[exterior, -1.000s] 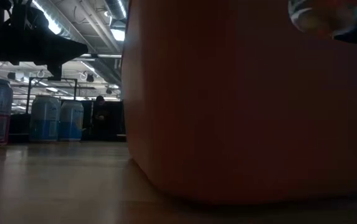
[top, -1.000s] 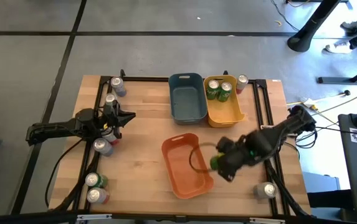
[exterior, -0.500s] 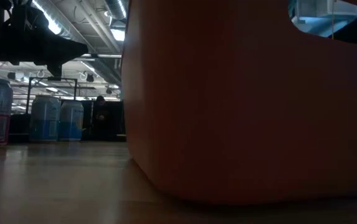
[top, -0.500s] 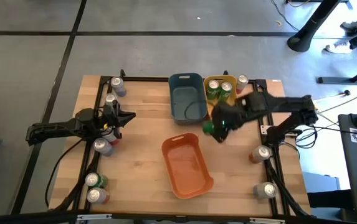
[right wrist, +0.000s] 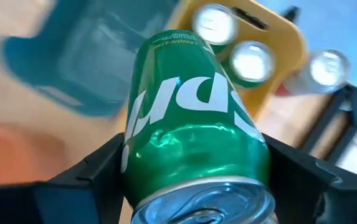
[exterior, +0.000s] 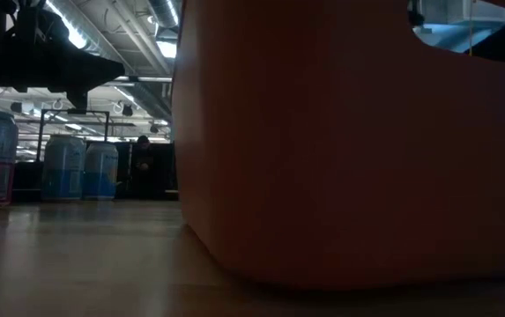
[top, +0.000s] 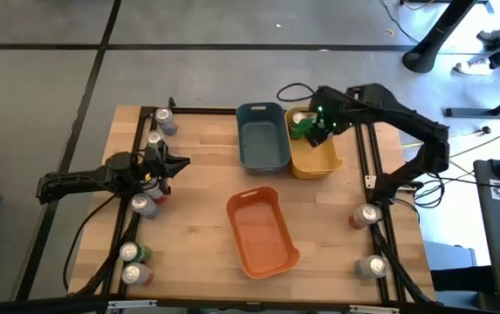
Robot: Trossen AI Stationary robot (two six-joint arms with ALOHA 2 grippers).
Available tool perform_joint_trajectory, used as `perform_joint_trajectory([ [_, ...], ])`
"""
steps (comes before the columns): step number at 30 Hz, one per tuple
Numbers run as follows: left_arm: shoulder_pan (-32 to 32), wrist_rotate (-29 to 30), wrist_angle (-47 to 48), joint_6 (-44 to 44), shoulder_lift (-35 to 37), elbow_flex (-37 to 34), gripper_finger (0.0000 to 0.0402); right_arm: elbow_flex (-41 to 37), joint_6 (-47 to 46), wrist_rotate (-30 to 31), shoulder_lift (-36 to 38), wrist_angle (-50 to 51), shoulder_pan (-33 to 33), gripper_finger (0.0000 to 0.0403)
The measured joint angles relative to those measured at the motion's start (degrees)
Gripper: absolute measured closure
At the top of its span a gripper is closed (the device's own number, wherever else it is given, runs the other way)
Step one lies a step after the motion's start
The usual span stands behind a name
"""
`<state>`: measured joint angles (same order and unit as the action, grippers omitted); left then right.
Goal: Sort soda cans
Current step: Put the green soda can into the yellow bin
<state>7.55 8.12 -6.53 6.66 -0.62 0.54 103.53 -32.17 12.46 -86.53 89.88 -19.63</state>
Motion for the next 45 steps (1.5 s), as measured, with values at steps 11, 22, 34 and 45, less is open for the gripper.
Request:
perform_joint_trajectory([
  [11,0.0,0.0,0.4,0.9,0.0,0.0,0.0373,-18.4,5.5,-2.9,0.0,0.0,-8.2,0.0115],
  [22,0.0,0.2,0.4,0.4,0.0,0.0,0.0373,-26.1,5.2,-1.5,-0.6,-3.5,-8.2,0.0115],
  [34,0.0,0.2,0.4,0.7,0.0,0.0,0.0373,-27.1,5.4,-1.5,-0.7,-6.4,-8.2,0.0115],
  [45,0.0,0.2,0.4,0.5,0.0,0.0,0.0373,-27.2,5.0,-2.0,-0.7,-8.1,-8.2,0.0115],
])
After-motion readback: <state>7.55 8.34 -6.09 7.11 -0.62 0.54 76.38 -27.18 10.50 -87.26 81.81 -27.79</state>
